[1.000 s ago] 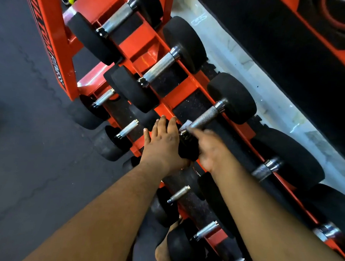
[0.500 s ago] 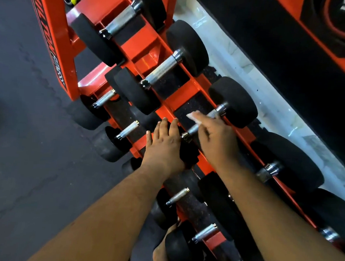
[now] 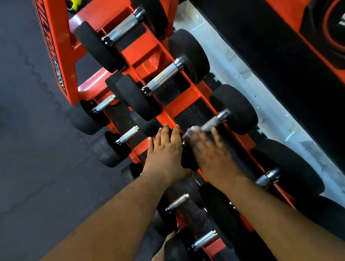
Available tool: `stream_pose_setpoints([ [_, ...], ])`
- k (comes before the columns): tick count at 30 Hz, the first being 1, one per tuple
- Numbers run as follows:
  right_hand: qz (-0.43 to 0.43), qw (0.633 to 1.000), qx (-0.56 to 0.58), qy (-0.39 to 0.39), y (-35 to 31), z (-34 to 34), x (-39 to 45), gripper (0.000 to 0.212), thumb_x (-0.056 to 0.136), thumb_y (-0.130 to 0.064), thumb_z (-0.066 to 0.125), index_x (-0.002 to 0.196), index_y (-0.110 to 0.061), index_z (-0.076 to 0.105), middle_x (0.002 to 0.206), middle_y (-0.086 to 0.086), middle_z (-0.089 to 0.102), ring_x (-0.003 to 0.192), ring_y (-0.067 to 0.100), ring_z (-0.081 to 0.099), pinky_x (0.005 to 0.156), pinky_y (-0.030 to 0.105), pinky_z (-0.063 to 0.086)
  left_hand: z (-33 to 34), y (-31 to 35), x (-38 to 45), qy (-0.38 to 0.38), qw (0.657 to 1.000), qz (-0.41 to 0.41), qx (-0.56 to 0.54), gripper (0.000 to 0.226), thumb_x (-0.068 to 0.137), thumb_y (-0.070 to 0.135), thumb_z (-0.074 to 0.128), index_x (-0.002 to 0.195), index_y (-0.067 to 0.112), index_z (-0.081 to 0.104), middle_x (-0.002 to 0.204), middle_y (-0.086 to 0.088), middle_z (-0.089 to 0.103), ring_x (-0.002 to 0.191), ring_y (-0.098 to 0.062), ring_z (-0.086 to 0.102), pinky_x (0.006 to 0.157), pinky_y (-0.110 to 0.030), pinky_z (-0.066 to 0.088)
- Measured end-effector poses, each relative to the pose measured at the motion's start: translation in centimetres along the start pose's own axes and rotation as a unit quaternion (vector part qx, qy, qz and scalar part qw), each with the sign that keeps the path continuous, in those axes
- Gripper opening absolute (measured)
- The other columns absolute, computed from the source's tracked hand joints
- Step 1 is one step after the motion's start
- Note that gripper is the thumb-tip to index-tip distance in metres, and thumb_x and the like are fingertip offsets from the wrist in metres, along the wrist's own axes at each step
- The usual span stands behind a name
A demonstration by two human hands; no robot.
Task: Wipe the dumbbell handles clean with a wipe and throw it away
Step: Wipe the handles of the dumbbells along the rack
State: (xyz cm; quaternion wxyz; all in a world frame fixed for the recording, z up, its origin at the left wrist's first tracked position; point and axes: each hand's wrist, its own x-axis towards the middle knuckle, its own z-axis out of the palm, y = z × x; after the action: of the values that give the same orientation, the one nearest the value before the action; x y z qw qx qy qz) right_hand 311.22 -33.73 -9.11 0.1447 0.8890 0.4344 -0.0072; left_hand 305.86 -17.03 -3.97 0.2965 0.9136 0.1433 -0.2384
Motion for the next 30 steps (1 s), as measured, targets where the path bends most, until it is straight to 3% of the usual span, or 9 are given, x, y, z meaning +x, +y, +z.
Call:
stream_pose_setpoints([
  [2,-0.020,0.999,-0.032,-0.026,0.5,-0.3,0.7,0.062,0.096,-0.023,0.025,0.155,-0.008,0.032,0.161,0.013,0.033,0.151,0.030,0.025,0.122,0.058,0.015,0.1,0.0,0.0,0.001,1.000,0.001,0.004,0.132,0.072,0.051,0.085,0.161,0.020,-0.007,0.170,-0.012,-0.010,0.157,-0.027,-0.012,0.127,-0.051,-0.003],
  [4,0.076,0.996,-0.028,-0.029,1.8,-1.6,1.8,0.058,0.100,-0.018,0.031,0.156,-0.006,0.027,0.161,0.017,0.031,0.152,0.033,0.022,0.124,0.055,0.013,0.1,-0.1,0.0,0.003,1.000,0.000,0.007,0.133,0.072,0.056,0.084,0.161,0.021,-0.007,0.170,-0.012,-0.010,0.157,-0.027,-0.012,0.127,-0.051,-0.004],
  [7,0.168,0.985,-0.008,-0.031,1.8,-2.7,1.9,0.063,0.100,-0.014,0.027,0.158,0.001,0.006,0.165,0.025,0.009,0.154,0.037,0.005,0.125,0.050,0.009,0.1,0.0,0.0,0.005,1.000,0.001,0.007,0.133,0.071,0.059,0.084,0.161,0.021,-0.008,0.170,-0.011,-0.010,0.157,-0.027,-0.013,0.127,-0.052,-0.004],
  [10,0.167,0.984,0.039,-0.041,-0.6,-2.3,0.2,0.071,0.099,-0.015,0.031,0.158,0.000,-0.005,0.166,0.022,-0.005,0.154,0.035,-0.005,0.124,0.054,0.010,0.1,-0.1,0.0,0.005,1.000,0.000,0.005,0.133,0.071,0.057,0.084,0.161,0.021,-0.008,0.170,-0.012,-0.010,0.156,-0.027,-0.013,0.126,-0.051,-0.004],
  [13,0.119,0.992,0.034,-0.023,-0.4,-1.6,-0.3,0.066,0.101,-0.014,0.031,0.160,-0.006,0.004,0.168,0.016,0.003,0.155,0.029,0.001,0.123,0.054,0.012,0.1,-0.1,0.0,0.003,1.000,0.004,0.007,0.133,0.072,0.056,0.084,0.161,0.019,-0.007,0.169,-0.013,-0.010,0.157,-0.028,-0.012,0.126,-0.052,-0.004],
  [18,0.164,0.985,0.043,-0.012,1.2,-0.8,0.6,0.069,0.098,-0.009,0.031,0.160,-0.006,0.002,0.168,0.016,-0.002,0.155,0.029,-0.002,0.125,0.052,0.008,0.1,-0.2,-0.1,0.000,1.000,0.007,0.011,0.135,0.072,0.056,0.085,0.161,0.021,-0.010,0.169,-0.012,-0.012,0.156,-0.027,-0.015,0.126,-0.051,-0.005],
  [25,0.020,0.997,0.048,0.052,0.1,0.3,-0.1,0.057,0.095,-0.017,0.039,0.151,-0.017,0.043,0.161,0.004,0.036,0.150,0.021,0.029,0.117,0.058,0.029,0.0,-0.2,0.0,-0.007,1.000,0.015,0.013,0.127,0.077,0.054,0.080,0.161,0.019,-0.008,0.169,-0.015,-0.012,0.156,-0.029,-0.013,0.126,-0.053,-0.005],
  [30,0.000,0.988,0.131,0.077,-0.1,-0.9,-0.7,0.045,0.092,-0.017,0.050,0.135,-0.024,0.062,0.145,-0.005,0.057,0.141,0.013,0.045,0.112,0.042,0.033,-0.1,-0.5,0.1,-0.017,0.998,0.035,0.056,0.127,0.080,0.062,0.074,0.160,0.019,-0.014,0.167,-0.022,-0.012,0.156,-0.035,-0.010,0.126,-0.051,-0.004],
])
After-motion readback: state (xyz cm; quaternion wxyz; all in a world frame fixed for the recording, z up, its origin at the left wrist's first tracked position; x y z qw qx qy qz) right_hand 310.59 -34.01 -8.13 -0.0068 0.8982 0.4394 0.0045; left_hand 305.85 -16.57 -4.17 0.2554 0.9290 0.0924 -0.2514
